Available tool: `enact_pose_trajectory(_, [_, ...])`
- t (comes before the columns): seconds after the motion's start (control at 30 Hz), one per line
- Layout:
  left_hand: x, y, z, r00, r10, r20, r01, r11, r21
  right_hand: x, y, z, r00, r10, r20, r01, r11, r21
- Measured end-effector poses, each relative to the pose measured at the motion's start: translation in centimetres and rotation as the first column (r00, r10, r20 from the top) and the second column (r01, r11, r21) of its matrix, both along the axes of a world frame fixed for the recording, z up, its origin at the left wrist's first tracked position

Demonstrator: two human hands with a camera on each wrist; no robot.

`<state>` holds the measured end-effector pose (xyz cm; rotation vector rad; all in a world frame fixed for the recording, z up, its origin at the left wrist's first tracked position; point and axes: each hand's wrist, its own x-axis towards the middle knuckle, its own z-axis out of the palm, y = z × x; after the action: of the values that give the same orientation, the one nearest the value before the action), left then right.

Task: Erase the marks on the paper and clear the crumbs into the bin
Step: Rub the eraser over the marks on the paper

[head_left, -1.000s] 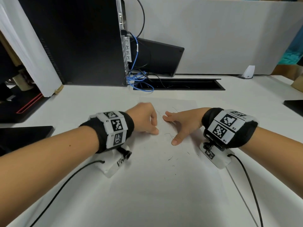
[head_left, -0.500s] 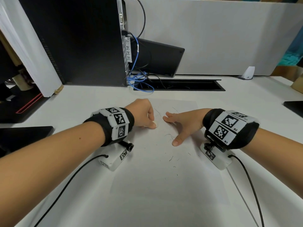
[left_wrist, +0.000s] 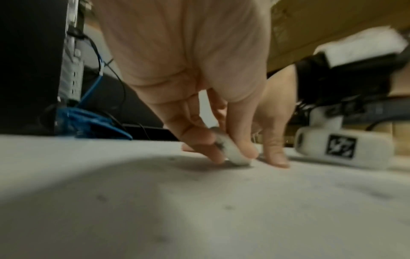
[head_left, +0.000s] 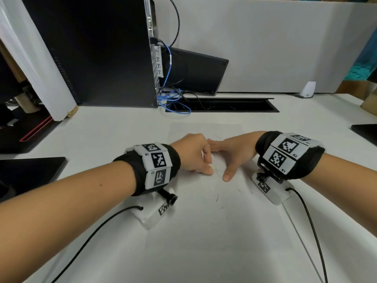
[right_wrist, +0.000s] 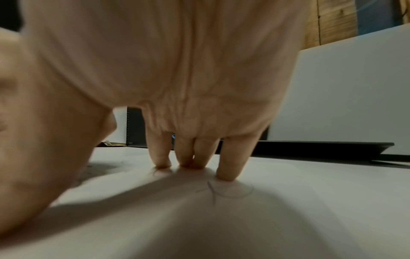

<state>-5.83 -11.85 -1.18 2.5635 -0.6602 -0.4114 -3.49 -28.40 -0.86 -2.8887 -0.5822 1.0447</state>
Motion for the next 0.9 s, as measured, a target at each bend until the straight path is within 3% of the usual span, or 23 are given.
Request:
enact_pose_trajectory(0.2, [1.3,0.1,0.6,0.988,0.085,0.133,-0.088,0.996,0.016,-0.4,-0.5,0.0,1.0,0.017,0.007,-0.017,0.999,0.034])
enact_pose_trajectory(0.4, [-0.6,-0.7,-0.2,1.0,-0.012,0.026,0.013,1.0,-0.026,-0.5,0.0,-0.2,0.998,0.062,-0.018,-0.059,0.992,0.109])
enact_pose_trajectory(0.57, [0.5,-0.5,0.5,0.986,0.075,0.15,-0.077,0.997,0.01,-0.7,-0.2,0.0,0.999,0.043,0.011,-0.044,0.998,0.054])
enact_pose_trajectory(0.77, [-1.2,-1.3,-0.3,0.996,-0.037,0.077,0.039,0.999,-0.014,-0.4,0.1,-0.5,0.998,0.055,0.016,-0.056,0.996,0.069])
enact_pose_trajectory(0.9, [0.2,-1.0,0.4,0.991,0.039,0.127,-0.039,0.999,0.0,-0.5,0.0,-0.3,0.998,0.064,0.025,-0.065,0.997,0.05])
